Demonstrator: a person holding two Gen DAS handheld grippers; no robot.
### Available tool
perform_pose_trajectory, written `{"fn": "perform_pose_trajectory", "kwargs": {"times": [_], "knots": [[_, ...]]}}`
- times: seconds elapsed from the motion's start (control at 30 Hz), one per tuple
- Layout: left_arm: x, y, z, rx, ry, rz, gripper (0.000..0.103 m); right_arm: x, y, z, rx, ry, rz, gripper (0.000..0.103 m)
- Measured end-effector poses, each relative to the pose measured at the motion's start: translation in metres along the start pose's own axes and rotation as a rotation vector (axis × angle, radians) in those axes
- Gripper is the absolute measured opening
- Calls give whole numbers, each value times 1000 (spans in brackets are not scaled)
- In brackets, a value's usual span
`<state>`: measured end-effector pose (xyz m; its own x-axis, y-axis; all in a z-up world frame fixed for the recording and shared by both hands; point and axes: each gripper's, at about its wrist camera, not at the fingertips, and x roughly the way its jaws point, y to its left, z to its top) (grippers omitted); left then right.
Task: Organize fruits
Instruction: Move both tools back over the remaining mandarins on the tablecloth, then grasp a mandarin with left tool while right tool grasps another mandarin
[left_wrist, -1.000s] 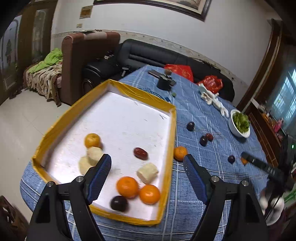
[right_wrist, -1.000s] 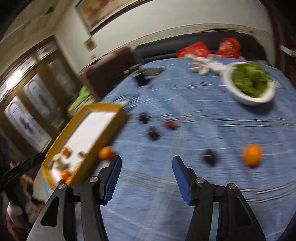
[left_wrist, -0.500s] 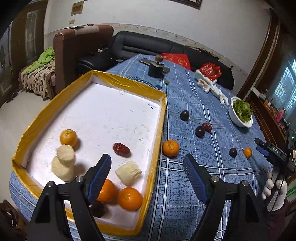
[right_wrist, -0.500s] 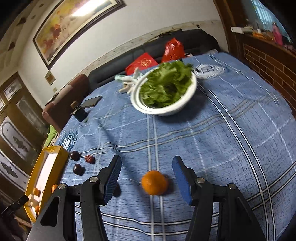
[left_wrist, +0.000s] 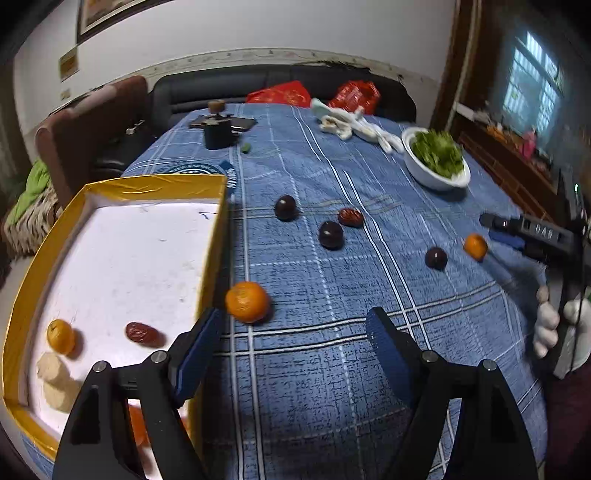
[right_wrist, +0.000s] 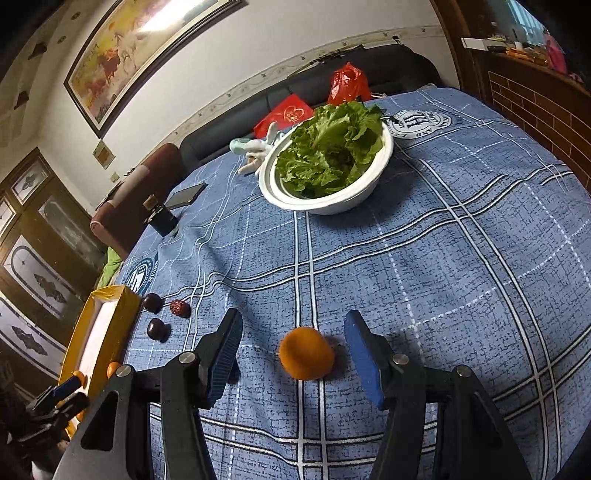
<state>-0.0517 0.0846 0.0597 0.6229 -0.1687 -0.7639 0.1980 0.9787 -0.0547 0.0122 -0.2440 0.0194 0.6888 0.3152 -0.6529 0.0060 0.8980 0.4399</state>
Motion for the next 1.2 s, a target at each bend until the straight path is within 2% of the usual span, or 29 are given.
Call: {"fn": "perform_pose_trajectory", "kwargs": {"times": [0.07, 0.17, 0.3, 0.37, 0.4, 0.53, 0.63, 0.7, 0.73, 0.77, 0.8, 0.9, 0.97, 1.03, 1.13, 1.2], "knots": [[4, -1, -2, 3, 13, -11, 79, 2, 3, -2, -20, 11, -1, 62], [10, -2, -7, 0, 27, -26, 79, 10, 5, -5, -37, 31, -56, 62], [18, 1, -10, -17, 47, -33, 79, 29, 1, -11, -30, 100, -87, 61], [21, 4, -9, -24, 54, -34, 79, 29, 5, -12, -59, 94, -110, 54], [24, 4, -9, -25, 59, -33, 79, 30, 7, -13, -72, 98, -113, 42], [40, 7, -4, -25, 93, -24, 79, 32, 11, -16, -96, 101, -139, 41], [46, 1, -2, -4, 102, -10, 84, 31, 9, -16, -89, 100, -133, 41], [41, -5, -1, 8, 96, -87, 86, 31, 8, -15, -82, 99, -128, 41], [33, -10, -1, 13, 100, -230, 86, 30, 8, -15, -81, 99, -127, 41], [28, -13, -2, 9, 105, -314, 86, 31, 8, -15, -81, 99, -126, 41], [21, -17, -2, 14, 96, -355, 86, 31, 8, -15, -81, 99, -126, 41], [9, -26, -1, 72, 61, -265, 86, 31, 8, -15, -81, 99, -127, 41], [15, -23, 2, 62, 64, -196, 86, 31, 8, -15, -81, 99, -127, 41], [27, -15, 7, 25, 88, -162, 86, 31, 8, -15, -83, 100, -129, 41], [42, -19, 12, 5, 96, -176, 86, 31, 9, -16, -83, 100, -131, 41], [48, -30, 16, 26, 84, -198, 86, 30, 9, -16, -81, 101, -131, 41]]}}
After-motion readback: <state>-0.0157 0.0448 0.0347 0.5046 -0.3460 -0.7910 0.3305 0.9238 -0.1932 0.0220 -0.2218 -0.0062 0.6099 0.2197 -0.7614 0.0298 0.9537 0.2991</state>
